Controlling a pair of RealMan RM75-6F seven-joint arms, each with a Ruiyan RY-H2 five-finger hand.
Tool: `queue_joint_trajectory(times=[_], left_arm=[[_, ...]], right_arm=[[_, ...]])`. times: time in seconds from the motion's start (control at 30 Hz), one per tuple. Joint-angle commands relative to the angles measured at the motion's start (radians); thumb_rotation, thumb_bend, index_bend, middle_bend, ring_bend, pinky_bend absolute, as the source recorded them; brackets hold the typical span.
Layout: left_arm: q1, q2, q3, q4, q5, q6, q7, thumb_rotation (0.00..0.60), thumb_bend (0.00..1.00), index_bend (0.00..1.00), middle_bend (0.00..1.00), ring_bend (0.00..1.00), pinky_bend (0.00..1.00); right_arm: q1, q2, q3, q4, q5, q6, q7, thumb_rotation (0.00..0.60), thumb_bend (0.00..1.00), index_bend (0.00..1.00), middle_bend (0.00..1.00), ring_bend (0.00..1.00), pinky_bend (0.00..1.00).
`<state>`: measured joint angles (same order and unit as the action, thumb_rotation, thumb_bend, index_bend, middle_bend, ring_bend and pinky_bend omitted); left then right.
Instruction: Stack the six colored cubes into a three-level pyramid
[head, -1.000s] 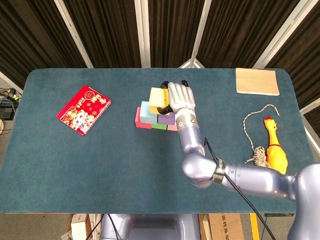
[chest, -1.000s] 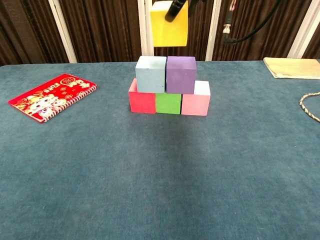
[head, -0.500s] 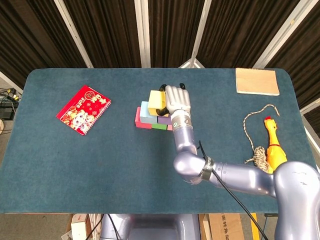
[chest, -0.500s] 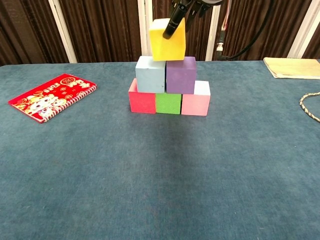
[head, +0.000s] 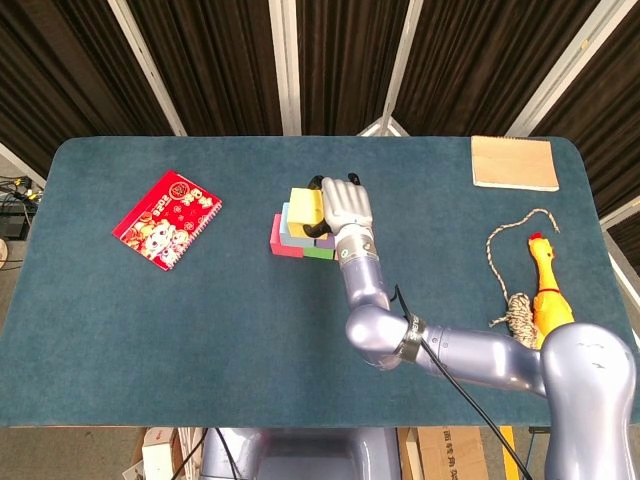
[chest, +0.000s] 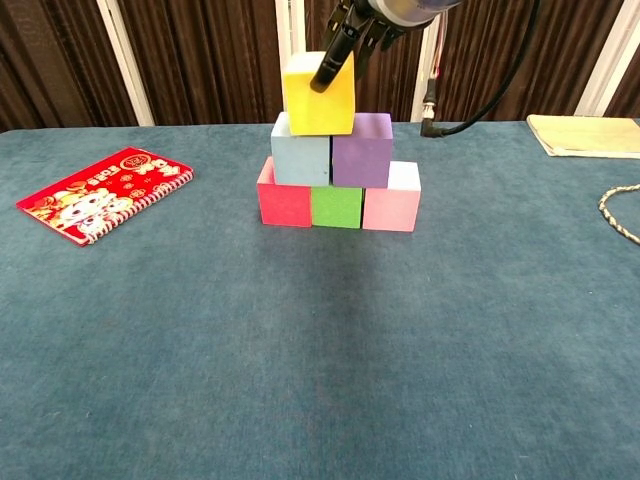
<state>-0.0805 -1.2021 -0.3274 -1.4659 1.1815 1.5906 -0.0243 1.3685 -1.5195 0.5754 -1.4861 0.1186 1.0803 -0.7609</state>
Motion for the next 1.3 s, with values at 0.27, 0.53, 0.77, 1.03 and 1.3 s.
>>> queue_joint_trajectory(times=[0.27,0.53,0.77,1.03,1.3], left_arm=[[-0.003,-0.001,-0.002,0.005,-0.005,-0.006,-0.002,0.6,0.32,0.16,0.06,0.0,0.0],[-0.004,-0.003,-0.002,0.003,-0.004,-0.001,0.002,0.6,0.32,0.16,0.06,0.0,0.0],[-0.005,-0.004,-0.002,0.004,-0.005,-0.001,0.006,0.6,0.32,0.16,0.06,0.0,0.0],[-0.005,-0.005,-0.003,0.004,-0.007,0.0,0.009,0.6,0.32,0.16,0.06,0.0,0.0],[-0.009,-0.01,-0.001,0.005,-0.006,-0.001,0.02,0.6,0.32,0.16,0.06,0.0,0.0]], right_arm=[[-0.006,-0.002,0.004,0.016,-0.011,-0.029,0.009,0.6,0.46,0.45,0.49,0.31,0.01],[-0.013,0.007,0.003,0.027,-0.007,-0.069,0.013,0.6,0.46,0.45,0.49,0.31,0.01],[-0.017,0.015,-0.005,0.035,-0.005,-0.104,0.016,0.6,0.46,0.45,0.49,0.31,0.01],[-0.019,0.023,-0.013,0.048,-0.008,-0.134,0.029,0.6,0.46,0.45,0.49,0.31,0.01],[-0.02,0.038,-0.021,0.047,-0.015,-0.146,0.044,0.6,0.46,0.45,0.49,0.31,0.01]])
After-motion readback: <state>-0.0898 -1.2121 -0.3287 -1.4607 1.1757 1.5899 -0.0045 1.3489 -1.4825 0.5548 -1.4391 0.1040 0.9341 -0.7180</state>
